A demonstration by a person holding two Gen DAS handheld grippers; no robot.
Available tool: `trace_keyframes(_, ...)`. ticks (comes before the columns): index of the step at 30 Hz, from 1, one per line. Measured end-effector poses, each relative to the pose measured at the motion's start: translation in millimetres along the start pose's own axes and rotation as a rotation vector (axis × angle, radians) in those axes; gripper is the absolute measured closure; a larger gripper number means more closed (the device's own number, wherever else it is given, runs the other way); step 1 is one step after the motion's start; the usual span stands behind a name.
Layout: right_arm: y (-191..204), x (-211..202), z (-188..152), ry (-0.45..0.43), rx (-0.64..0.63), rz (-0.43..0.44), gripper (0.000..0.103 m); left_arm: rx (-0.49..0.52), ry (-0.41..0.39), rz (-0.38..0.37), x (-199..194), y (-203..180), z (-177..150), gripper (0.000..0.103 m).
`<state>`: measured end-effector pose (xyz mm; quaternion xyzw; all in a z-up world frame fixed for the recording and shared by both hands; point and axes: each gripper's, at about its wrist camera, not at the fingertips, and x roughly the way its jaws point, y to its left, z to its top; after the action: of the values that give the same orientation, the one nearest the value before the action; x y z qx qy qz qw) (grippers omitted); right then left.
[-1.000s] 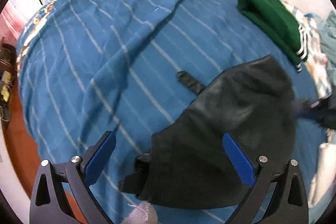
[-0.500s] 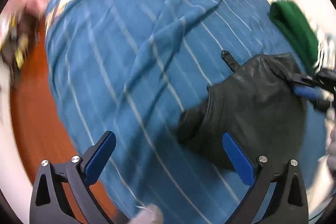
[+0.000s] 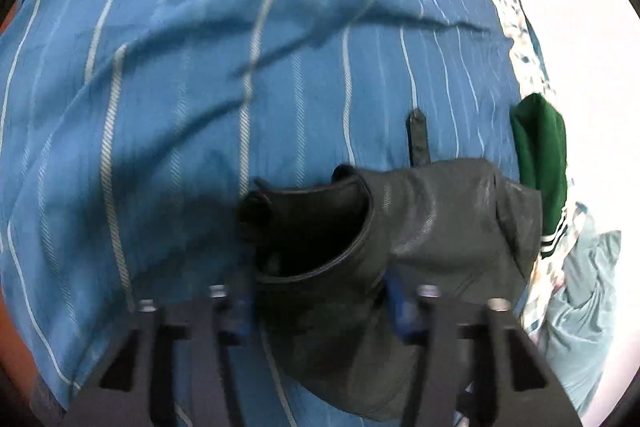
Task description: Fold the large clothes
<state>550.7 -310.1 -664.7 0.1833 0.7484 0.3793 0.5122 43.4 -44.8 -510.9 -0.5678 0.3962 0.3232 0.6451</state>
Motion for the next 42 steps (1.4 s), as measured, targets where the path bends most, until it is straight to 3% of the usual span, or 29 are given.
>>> trace_keyframes(4,-3,36,16,-0.009,-0.029,0.176,0.013,0.045,0.012,-0.008,-3,0,0,0.071)
trace_keyframes(6,9,49,21,0.004,-0.067,0.2,0.014,0.073,0.024,-0.011,-3,-2,3,0.071)
trace_keyframes(9,31,75,31,0.002,-0.101,0.155,0.014,0.103,0.027,0.004,1,-8,9,0.071)
trace_keyframes(10,33,77,33,-0.016,-0.083,0.169,0.028,0.111,0.023,0.01,-2,-10,12,0.071)
trace_keyframes(11,34,75,34,-0.023,-0.077,0.178,0.042,0.122,0.019,0.009,-5,-13,15,0.071)
trace_keyframes(14,45,65,25,-0.048,-0.053,0.254,0.053,0.169,0.011,0.011,-16,-24,23,0.071)
trace_keyframes(20,78,48,13,-0.1,0.049,0.324,0.057,0.272,0.022,-0.021,-44,-56,56,0.071)
trace_keyframes(25,126,21,32,-0.174,0.088,0.366,0.057,0.379,0.049,-0.088,-55,-119,102,0.072)
trace_keyframes(29,165,-14,66,-0.265,0.089,0.394,0.057,0.477,0.052,-0.175,-58,-198,145,0.072)
trace_keyframes(34,209,-64,145,-0.403,0.06,0.436,0.057,0.581,0.023,-0.284,-45,-306,187,0.072)
trace_keyframes(38,219,-94,218,-0.47,0.054,0.489,0.057,0.628,-0.014,-0.362,-7,-394,209,0.072)
trace_keyframes(42,196,-108,301,-0.481,0.06,0.516,0.057,0.648,-0.023,-0.381,57,-448,217,0.072)
